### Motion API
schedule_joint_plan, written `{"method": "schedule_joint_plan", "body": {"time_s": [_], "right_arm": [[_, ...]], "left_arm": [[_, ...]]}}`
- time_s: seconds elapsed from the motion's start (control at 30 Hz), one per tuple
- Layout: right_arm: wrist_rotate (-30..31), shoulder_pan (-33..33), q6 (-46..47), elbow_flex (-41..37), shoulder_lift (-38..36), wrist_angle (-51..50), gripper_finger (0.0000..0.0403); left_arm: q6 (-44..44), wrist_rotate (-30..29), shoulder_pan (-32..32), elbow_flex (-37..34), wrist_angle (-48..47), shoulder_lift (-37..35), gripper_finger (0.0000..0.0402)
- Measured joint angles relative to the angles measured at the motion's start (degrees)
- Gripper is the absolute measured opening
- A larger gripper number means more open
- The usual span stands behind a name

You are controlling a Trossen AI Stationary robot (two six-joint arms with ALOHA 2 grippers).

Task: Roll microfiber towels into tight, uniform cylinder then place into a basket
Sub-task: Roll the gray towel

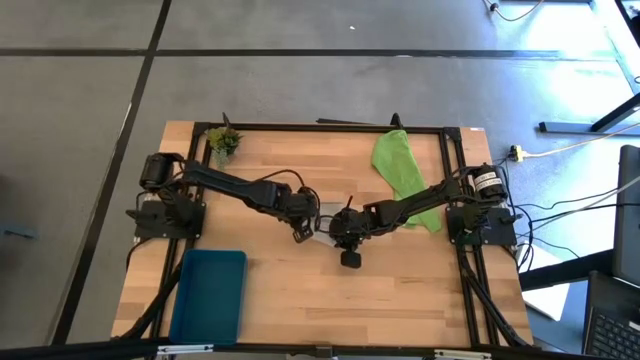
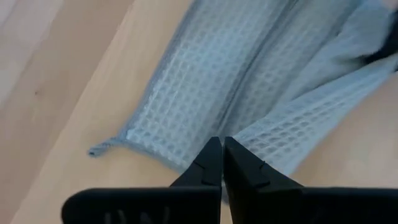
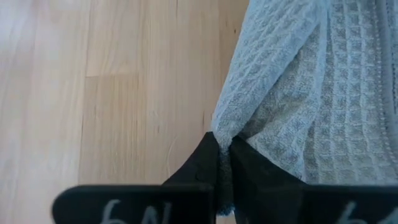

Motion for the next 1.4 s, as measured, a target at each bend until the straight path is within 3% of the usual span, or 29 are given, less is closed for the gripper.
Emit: {"method": "schedule_joint_plan", "body": {"time_s": [0.43, 0.67, 0.87, 1.13, 1.4], "right_arm": [[-0.66, 0.11, -0.36, 0.00, -0.06, -0.74, 0.0018], [-0.58, 0.11, 0.30, 0.00, -0.06, -0.71, 0.0018], [-0.33, 0.11, 0.28, 0.00, -0.06, -0.68, 0.0018], [-0.25, 0.09, 0.28, 0.00, -0.06, -0.70, 0.0018], [-0.24, 0.04, 0.28, 0.00, -0.06, -0.70, 0.0018]], "left_arm": [[1.45, -3.29, 0.04, -0.07, 1.81, 5.49, 0.0001], [4.37, -5.63, -1.35, -0.20, 1.18, 3.04, 0.0001], [5.97, -7.27, -6.78, -0.15, -0.46, -2.70, 0.0000], [14.75, -12.97, -19.79, -0.15, -2.05, -3.30, 0.0000], [10.52, -14.94, -25.64, -0.11, -0.96, -3.30, 0.0006]]}}
